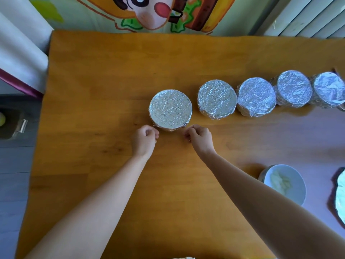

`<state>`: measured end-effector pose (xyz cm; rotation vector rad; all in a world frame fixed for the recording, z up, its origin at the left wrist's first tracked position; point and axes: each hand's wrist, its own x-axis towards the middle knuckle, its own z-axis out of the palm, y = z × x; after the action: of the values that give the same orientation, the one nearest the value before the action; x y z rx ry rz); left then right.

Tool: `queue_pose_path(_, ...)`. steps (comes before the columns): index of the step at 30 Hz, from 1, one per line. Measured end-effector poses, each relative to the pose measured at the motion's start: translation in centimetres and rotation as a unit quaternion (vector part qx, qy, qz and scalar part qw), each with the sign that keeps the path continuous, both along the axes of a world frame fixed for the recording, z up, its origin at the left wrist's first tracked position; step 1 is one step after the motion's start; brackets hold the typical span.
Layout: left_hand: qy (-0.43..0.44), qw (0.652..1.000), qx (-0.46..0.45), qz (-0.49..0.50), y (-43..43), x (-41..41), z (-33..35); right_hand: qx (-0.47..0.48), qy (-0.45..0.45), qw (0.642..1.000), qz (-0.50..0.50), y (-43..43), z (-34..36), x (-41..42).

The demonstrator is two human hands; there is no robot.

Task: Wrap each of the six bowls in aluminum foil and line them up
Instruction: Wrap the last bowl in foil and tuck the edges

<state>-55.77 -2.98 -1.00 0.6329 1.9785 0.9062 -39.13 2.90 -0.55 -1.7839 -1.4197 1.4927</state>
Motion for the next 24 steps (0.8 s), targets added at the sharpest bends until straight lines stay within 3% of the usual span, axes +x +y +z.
queue_pose_path(5,-0.084,0.994,0.024,0.069,1.2,0.1,0.5,-0.047,0.075,0.995,-0.044,0.3,-0.2,-1.1)
queue_pose_path(14,-0.13,0.981,-0.009,0.146,1.7,0.7,1.1,-0.081,0.094,0.991,-0.054,0.2,0.0,-1.0)
queue_pose_path(19,-0.138,0.979,-0.073,0.132,0.4,1.9,1.9,-0.091,0.09,0.99,-0.055,-0.5,0.4,-0.4)
queue_pose_path(21,-0.208,0.964,-0.086,0.139,0.5,2.5,2.7,-0.086,0.102,0.989,-0.068,-0.5,0.5,-0.5)
queue_pose_path(24,-0.376,0.898,-0.053,0.222,1.0,3.0,4.0,-0.096,0.136,0.982,-0.092,0.0,1.0,-0.9)
